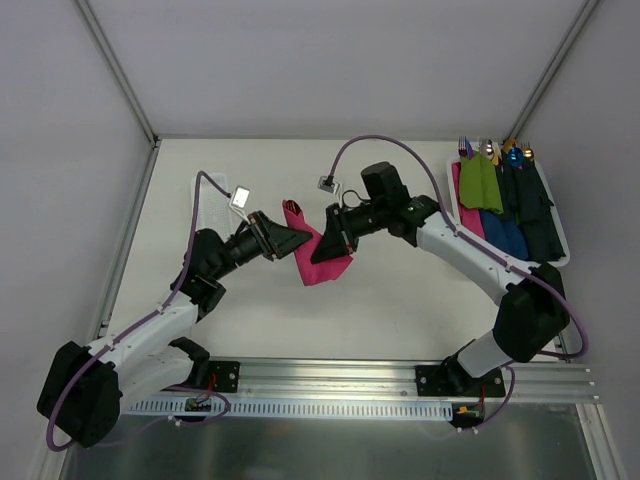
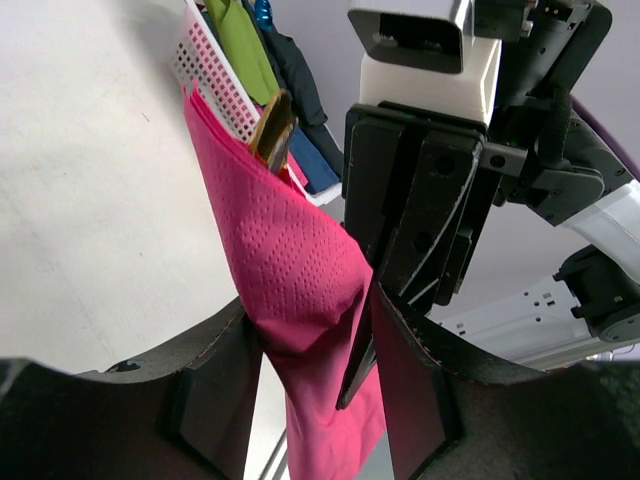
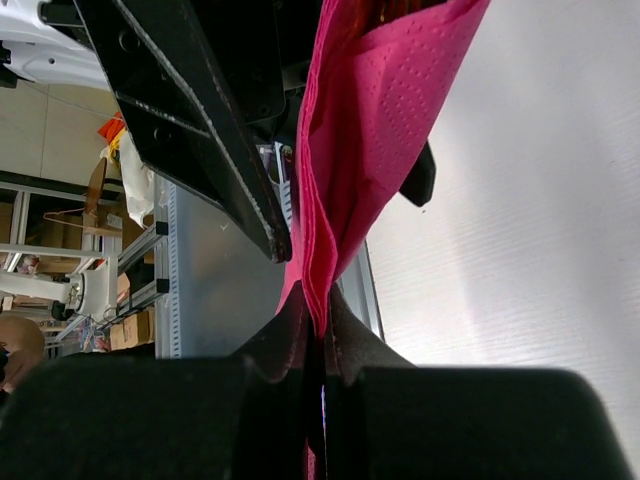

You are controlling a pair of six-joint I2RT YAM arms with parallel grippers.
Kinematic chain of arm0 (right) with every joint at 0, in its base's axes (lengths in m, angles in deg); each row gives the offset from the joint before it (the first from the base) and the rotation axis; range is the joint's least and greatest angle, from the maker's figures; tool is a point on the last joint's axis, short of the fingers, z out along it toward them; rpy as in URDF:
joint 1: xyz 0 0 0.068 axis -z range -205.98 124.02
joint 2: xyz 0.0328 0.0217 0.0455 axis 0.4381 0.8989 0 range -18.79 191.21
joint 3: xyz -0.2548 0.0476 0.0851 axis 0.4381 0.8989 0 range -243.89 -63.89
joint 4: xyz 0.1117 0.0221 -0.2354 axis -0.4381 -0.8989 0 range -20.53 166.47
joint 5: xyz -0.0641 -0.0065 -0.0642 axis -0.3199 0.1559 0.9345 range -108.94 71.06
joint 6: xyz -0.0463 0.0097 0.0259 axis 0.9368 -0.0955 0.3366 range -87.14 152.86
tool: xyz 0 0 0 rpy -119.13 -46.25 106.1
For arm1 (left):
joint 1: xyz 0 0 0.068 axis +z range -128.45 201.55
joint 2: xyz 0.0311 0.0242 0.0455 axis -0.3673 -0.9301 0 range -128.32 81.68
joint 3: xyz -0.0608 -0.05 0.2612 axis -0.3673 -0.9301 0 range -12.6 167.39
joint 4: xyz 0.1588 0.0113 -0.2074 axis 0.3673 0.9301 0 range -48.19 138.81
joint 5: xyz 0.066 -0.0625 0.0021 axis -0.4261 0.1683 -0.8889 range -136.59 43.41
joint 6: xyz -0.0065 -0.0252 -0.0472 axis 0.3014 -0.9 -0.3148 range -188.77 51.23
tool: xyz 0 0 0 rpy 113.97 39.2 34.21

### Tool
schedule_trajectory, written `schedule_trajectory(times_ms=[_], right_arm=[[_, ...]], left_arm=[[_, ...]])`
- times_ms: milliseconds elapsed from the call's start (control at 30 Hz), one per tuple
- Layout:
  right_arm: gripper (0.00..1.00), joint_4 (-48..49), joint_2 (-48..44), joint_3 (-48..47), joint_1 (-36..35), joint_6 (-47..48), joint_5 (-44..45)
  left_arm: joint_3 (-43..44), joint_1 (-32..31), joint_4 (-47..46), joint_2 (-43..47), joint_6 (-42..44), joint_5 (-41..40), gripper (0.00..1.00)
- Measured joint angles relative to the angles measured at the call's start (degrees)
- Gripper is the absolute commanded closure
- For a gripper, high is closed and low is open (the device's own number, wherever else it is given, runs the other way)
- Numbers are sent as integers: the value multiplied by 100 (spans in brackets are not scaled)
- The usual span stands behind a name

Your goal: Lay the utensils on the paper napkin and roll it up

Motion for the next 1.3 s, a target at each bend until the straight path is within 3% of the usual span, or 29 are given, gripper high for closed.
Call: schedule_trajectory(times_ms=[267, 433, 667, 800, 833, 900, 967, 1033, 1133, 1300], right_arm=[[100, 2, -15, 28, -33, -9, -109], [100, 35, -15, 81, -33, -17, -131], [100, 52, -15, 90, -33, -20, -221], [100, 55, -15, 90, -33, -20, -267], [100, 63, -15, 90, -33, -17, -275], [100, 70, -15, 90, -33, -15, -286], [92, 72, -17, 90, -31, -13, -282], [69, 79, -26, 90, -9, -9, -264], [46, 79, -52, 90, 68, 0, -221], [39, -166, -190, 13, 769, 203, 35]], left_arm=[[13, 0, 33, -28, -9, -63, 55], [15, 2, -483, -310, -140, 221, 59], [17, 2, -1141, -754, -466, 678, 76], [24, 2, -1316, -787, -529, 804, 90], [24, 2, -1338, -787, -542, 826, 99], [26, 4, -1344, -787, -555, 839, 100], [46, 4, -1307, -785, -542, 839, 100], [76, 9, -1198, -752, -496, 817, 100], [129, 63, -870, -527, -382, 745, 100], [284, 356, -267, 105, -129, 326, 100]])
